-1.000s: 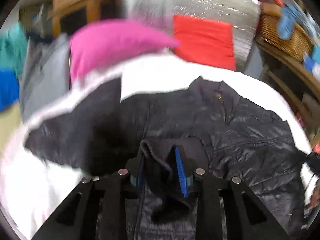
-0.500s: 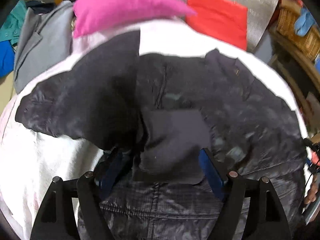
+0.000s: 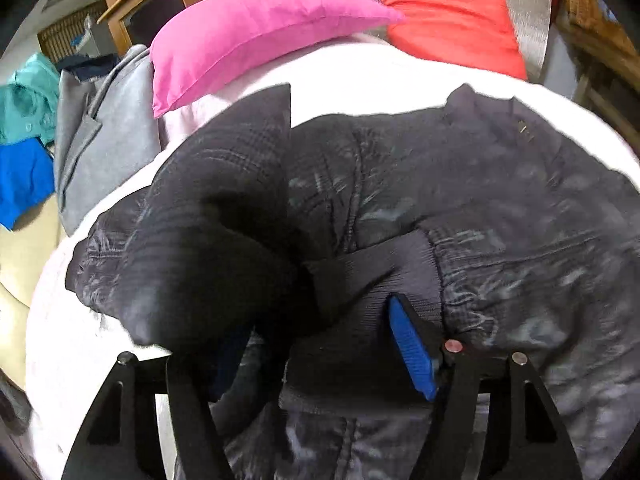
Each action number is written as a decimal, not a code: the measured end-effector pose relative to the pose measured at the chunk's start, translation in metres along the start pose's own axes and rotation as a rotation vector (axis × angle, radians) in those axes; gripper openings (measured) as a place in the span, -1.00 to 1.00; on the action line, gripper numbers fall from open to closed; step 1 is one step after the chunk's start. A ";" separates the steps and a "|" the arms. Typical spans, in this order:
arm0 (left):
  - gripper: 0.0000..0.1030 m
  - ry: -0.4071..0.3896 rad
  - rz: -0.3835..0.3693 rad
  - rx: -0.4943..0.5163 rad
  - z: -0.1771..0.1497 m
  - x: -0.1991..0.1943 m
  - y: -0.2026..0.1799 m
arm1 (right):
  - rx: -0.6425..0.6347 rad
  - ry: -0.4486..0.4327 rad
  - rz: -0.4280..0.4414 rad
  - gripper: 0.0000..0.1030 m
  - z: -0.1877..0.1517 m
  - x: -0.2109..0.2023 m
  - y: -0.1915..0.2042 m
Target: Fold large clothes
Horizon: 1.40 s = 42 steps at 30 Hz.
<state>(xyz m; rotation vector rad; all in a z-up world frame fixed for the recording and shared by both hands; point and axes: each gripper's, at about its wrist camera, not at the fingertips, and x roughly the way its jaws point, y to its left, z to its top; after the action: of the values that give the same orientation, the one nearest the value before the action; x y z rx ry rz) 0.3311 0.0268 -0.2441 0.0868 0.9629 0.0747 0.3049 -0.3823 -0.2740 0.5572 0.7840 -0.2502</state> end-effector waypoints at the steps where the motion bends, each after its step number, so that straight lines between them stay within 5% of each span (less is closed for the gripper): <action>1: 0.37 -0.017 -0.050 -0.030 0.002 -0.012 0.008 | 0.016 -0.016 0.016 -0.41 0.002 -0.006 -0.001; 3: 0.37 -0.061 -0.145 -0.109 0.005 -0.036 0.031 | 0.047 -0.072 0.054 -0.11 0.003 -0.023 -0.004; 4: 0.37 -0.078 -0.183 -0.139 0.005 -0.045 0.041 | 0.059 -0.112 0.060 0.35 0.004 -0.031 -0.005; 5: 0.38 -0.114 -0.243 -0.194 0.004 -0.057 0.059 | 0.066 -0.149 0.057 0.57 0.003 -0.039 -0.005; 7: 0.50 -0.160 -0.252 -0.264 0.000 -0.068 0.088 | 0.054 -0.254 0.066 0.57 0.000 -0.060 -0.003; 11: 0.61 -0.179 -0.161 -0.478 -0.010 -0.060 0.167 | 0.031 -0.309 0.099 0.57 -0.007 -0.079 0.005; 16: 0.58 -0.069 -0.123 -0.778 -0.036 -0.018 0.257 | -0.008 -0.292 0.136 0.57 -0.011 -0.079 0.018; 22: 0.58 -0.009 -0.159 -0.895 -0.043 0.035 0.303 | -0.046 -0.253 0.153 0.57 -0.018 -0.066 0.033; 25: 0.23 0.047 -0.193 -0.964 -0.049 0.064 0.318 | -0.057 -0.244 0.155 0.57 -0.018 -0.061 0.036; 31: 0.08 -0.003 -0.171 -0.966 -0.038 0.079 0.328 | -0.055 -0.228 0.159 0.57 -0.017 -0.051 0.039; 33: -0.28 0.004 -0.144 -0.957 -0.033 0.085 0.329 | -0.060 -0.223 0.161 0.57 -0.018 -0.047 0.042; 36: -0.46 -0.023 -0.145 -0.959 -0.027 0.086 0.329 | -0.075 -0.216 0.154 0.55 -0.019 -0.042 0.047; 42: -0.68 -0.191 -0.112 -0.734 0.019 0.039 0.286 | -0.072 -0.241 0.166 0.55 -0.019 -0.049 0.048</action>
<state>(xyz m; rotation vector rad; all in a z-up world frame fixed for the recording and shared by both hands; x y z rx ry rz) 0.3616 0.3141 -0.2343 -0.6252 0.7000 0.3056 0.2800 -0.3314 -0.2314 0.5103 0.5077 -0.1321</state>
